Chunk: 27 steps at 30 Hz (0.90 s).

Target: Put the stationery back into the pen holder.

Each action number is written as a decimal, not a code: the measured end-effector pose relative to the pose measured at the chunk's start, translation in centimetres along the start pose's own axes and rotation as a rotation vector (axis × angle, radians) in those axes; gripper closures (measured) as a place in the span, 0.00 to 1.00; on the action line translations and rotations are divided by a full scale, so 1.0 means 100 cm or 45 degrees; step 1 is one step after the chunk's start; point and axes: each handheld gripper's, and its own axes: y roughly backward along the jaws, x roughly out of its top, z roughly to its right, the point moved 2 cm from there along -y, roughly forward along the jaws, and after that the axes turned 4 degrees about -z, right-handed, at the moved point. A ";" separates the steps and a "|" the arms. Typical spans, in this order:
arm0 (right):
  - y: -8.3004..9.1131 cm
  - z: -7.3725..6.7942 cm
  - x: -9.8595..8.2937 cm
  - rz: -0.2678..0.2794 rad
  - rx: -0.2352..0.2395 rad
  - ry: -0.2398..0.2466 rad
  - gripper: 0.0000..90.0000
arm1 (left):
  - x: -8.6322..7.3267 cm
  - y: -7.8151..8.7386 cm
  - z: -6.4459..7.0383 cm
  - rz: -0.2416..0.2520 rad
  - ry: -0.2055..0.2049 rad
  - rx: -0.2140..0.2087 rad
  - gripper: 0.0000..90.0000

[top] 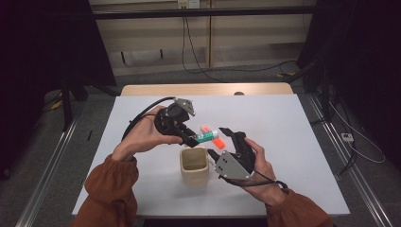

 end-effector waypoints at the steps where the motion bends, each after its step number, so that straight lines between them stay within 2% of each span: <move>1: -0.001 0.000 0.001 -0.015 -0.028 0.048 0.29 | 0.000 0.000 0.000 0.000 0.000 0.000 0.73; 3: -0.002 -0.001 0.003 -0.030 -0.067 0.131 0.33 | 0.004 0.000 -0.001 -0.017 -0.005 -0.007 0.73; 11: -0.009 -0.013 0.008 -0.081 -0.140 0.341 0.43 | 0.011 -0.005 -0.001 -0.027 0.007 -0.013 0.73; 14: -0.011 -0.017 0.009 -0.090 -0.162 0.375 0.48 | 0.013 -0.007 -0.002 -0.041 -0.003 -0.026 0.73; 15: -0.012 -0.017 0.009 -0.092 -0.164 0.408 0.51 | 0.013 -0.008 -0.001 -0.043 0.003 -0.030 0.73; 18: -0.014 -0.019 0.010 -0.101 -0.175 0.449 0.55 | 0.016 -0.008 0.000 -0.044 0.000 -0.027 0.73; 22: -0.015 -0.022 0.009 -0.096 -0.184 0.457 0.59 | 0.018 -0.010 0.002 -0.031 -0.003 -0.038 0.73; 24: -0.015 -0.024 0.008 -0.112 -0.194 0.465 0.65 | 0.018 -0.011 0.002 -0.058 -0.016 -0.026 0.73; 25: -0.015 -0.023 0.009 -0.109 -0.198 0.491 0.67 | 0.018 -0.012 0.002 -0.055 -0.014 -0.026 0.73; 27: -0.014 -0.022 0.008 -0.107 -0.195 0.488 0.69 | 0.018 -0.013 0.001 -0.037 -0.002 -0.036 0.73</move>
